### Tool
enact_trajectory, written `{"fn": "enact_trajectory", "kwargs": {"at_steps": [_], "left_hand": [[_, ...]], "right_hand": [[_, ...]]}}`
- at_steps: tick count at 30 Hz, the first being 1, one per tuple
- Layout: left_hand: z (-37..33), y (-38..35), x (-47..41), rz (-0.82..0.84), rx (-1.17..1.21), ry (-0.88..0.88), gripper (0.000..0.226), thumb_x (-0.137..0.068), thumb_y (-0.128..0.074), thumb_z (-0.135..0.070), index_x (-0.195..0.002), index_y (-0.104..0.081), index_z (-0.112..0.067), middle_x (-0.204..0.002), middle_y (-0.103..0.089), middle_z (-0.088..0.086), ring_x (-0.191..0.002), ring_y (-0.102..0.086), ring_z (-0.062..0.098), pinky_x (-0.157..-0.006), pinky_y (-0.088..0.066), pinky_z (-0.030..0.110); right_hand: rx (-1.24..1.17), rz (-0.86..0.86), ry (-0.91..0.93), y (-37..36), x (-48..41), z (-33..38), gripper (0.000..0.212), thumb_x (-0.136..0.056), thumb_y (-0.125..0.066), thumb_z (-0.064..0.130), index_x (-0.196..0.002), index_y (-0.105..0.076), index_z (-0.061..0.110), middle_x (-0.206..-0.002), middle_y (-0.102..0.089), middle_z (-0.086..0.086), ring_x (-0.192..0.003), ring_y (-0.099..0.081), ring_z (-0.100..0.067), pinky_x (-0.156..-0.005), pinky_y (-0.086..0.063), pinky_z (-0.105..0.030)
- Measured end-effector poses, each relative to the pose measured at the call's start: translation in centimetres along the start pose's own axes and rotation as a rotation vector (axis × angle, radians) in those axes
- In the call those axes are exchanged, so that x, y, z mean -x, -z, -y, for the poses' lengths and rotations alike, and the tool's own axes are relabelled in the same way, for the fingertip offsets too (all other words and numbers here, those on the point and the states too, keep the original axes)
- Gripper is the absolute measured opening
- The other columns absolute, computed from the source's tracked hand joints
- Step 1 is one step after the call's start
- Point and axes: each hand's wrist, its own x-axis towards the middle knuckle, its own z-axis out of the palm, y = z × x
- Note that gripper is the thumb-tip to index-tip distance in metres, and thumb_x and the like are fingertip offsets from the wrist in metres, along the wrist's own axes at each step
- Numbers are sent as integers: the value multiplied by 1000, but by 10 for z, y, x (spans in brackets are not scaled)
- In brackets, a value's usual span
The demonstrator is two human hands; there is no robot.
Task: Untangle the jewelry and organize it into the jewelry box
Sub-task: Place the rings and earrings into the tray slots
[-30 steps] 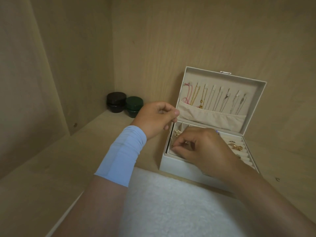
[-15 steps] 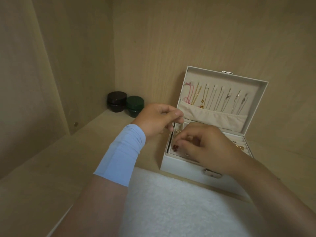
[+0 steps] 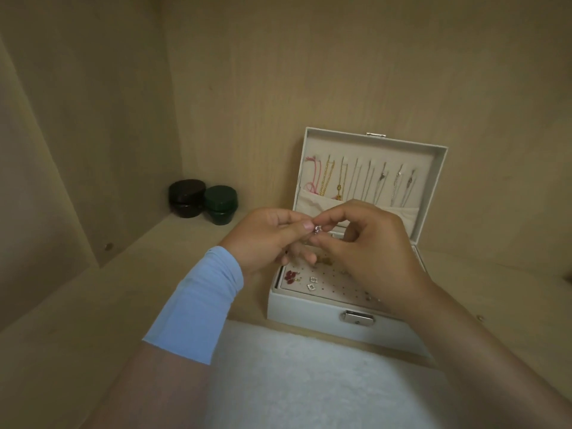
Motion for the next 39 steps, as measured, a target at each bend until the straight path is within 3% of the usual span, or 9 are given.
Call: {"fn": "enact_trajectory", "kwargs": {"at_steps": [8, 13, 17, 20, 24, 27, 31, 35, 39], "left_hand": [[1, -1, -2, -40, -27, -7, 14, -92, -65, -21, -101, -75, -18, -92, -74, 1, -65, -60, 10, -49, -42, 19], [-3, -6, 1, -48, -106, -57, 14, -95, -61, -20, -96, -74, -16, -72, -70, -6, -57, -57, 6, -47, -41, 16], [-6, -14, 1, -95, -153, -95, 14, -96, -60, -20, -96, -72, -15, -53, -62, -13, -45, -51, -1, -45, -39, 14], [-2, -17, 0, -121, -197, -122, 9, -92, -66, -22, -90, -74, -19, -58, -64, -10, -50, -55, 2, -51, -45, 16], [3, -11, 2, -91, -418, -171, 7, -89, -69, -25, -88, -76, -25, -76, -70, -13, -72, -63, -1, -79, -54, 28], [0, -4, 7, -115, -656, -191, 6, -87, -70, -27, -87, -75, -31, -73, -63, -24, -69, -54, -13, -67, -41, 15], [0, -3, 9, -43, -783, -159, 6, -84, -73, -28, -84, -76, -32, -66, -56, -33, -63, -52, -11, -60, -36, 14], [2, -7, 7, -40, -825, -197, 10, -87, -69, -27, -91, -76, -34, -77, -55, -23, -70, -52, -8, -63, -35, 12], [4, -9, 3, -57, -847, -203, 17, -91, -64, -23, -95, -74, -35, -82, -52, -24, -74, -52, -1, -66, -38, 14]], "right_hand": [[-114, -17, -11, 5, -1, 0, 19, -82, -79, 15, -86, -78, 34, -84, -71, 14, -55, -53, -9, -52, -47, -23], [-166, 4, -31, 10, -1, 2, 17, -81, -80, 17, -88, -79, 33, -84, -74, 15, -56, -55, -12, -57, -53, -35], [-231, -20, -176, 13, -3, -2, 18, -76, -84, 25, -93, -79, 28, -79, -75, 15, -54, -54, -3, -59, -50, -20], [-133, 46, -189, 16, -4, -5, 7, -79, -81, 26, -86, -80, 28, -76, -75, 14, -60, -61, 3, -62, -48, -14], [-7, 110, -209, 20, 4, -7, 7, -82, -80, 23, -82, -80, 29, -72, -72, 18, -53, -59, 1, -56, -45, -12], [191, 225, -150, 20, 13, -5, 9, -83, -78, 27, -81, -78, 36, -68, -66, 30, -65, -58, 12, -60, -38, -5], [480, 305, -34, 13, 19, -4, 4, -84, -74, 41, -87, -77, 40, -83, -67, 24, -73, -53, 5, -61, -32, -5], [509, 197, -71, 27, 10, -13, 1, -85, -74, 39, -85, -75, 38, -88, -68, 23, -75, -55, 4, -67, -44, -22], [477, 175, -135, 52, 1, -24, 8, -83, -76, 40, -77, -71, 41, -87, -63, 24, -77, -51, 14, -62, -35, -19]]}}
